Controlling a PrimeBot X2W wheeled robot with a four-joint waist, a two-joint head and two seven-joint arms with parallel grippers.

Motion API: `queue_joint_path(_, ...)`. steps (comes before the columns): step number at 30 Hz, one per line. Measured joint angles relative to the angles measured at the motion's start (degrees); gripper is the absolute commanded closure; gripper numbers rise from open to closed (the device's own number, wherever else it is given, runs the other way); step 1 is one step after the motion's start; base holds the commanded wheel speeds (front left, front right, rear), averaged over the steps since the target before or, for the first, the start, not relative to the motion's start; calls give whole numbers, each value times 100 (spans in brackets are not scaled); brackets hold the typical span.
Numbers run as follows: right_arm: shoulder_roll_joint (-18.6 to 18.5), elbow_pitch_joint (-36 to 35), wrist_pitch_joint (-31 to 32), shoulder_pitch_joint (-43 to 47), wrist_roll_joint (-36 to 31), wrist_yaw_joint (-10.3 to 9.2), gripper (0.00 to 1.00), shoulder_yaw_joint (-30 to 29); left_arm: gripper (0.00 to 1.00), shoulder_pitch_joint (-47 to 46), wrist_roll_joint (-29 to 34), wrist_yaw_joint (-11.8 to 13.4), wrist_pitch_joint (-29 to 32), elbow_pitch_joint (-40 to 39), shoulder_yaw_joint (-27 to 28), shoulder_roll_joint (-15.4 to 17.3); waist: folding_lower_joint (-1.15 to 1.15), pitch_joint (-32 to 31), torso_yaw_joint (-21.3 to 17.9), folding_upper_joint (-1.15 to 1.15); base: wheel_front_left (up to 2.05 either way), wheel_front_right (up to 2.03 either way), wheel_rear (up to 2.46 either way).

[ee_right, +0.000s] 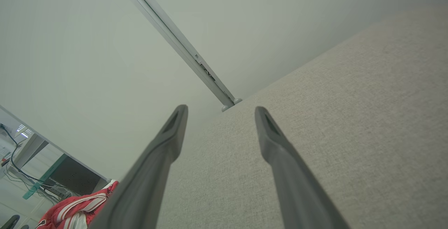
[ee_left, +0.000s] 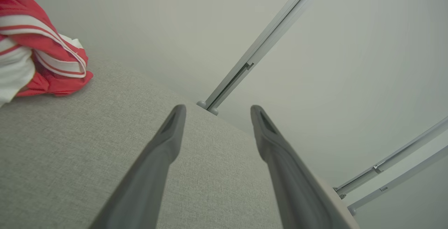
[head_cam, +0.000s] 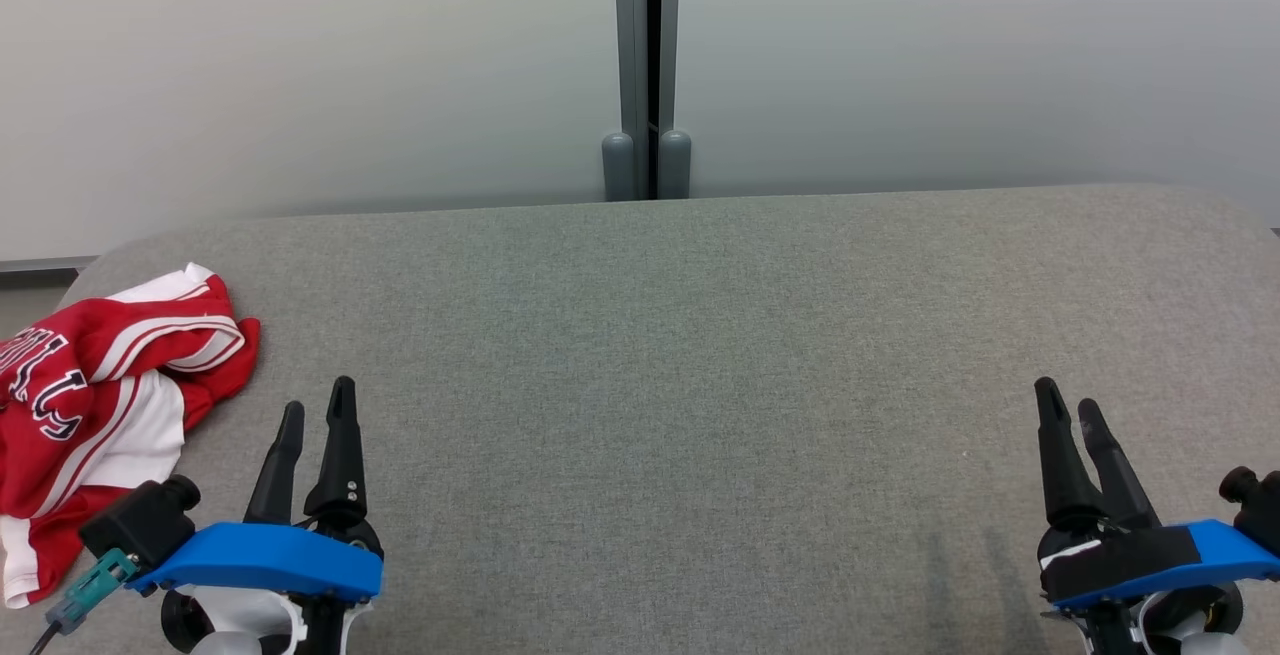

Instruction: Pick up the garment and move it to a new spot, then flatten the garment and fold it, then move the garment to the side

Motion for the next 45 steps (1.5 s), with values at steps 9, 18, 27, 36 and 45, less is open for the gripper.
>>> queue_joint_path(9, 1, -126, -25, 35, -762, 0, 0, 30, 0, -12, 621, 0, -149, 132, -163, 126, 0, 12, -3, 0, 0, 0, 0)
queue_joint_path(18, 19, -282, 40, 69, -1405, 1, 0, -4, 0, -49, 1146, -1, -281, 311, -287, 188, 0, 21, 6, 0, 0, 0, 0)
queue_joint_path(27, 52, -367, 58, 146, -1930, 1, 0, -34, 0, -73, 1637, 0, -410, 437, -408, 248, 0, 10, 18, 0, 0, 0, 0)
queue_joint_path(36, 73, -368, 51, 174, -2341, 1, 0, -71, 0, -100, 2031, 12, -520, 643, -534, 296, 0, 1, 24, 0, 0, 0, 0)
queue_joint_path(45, 82, -356, 24, 177, -2685, 2, 0, -74, 0, -158, 2372, 21, -638, 803, -609, 333, 0, -1, 29, 0, 0, 0, 0)
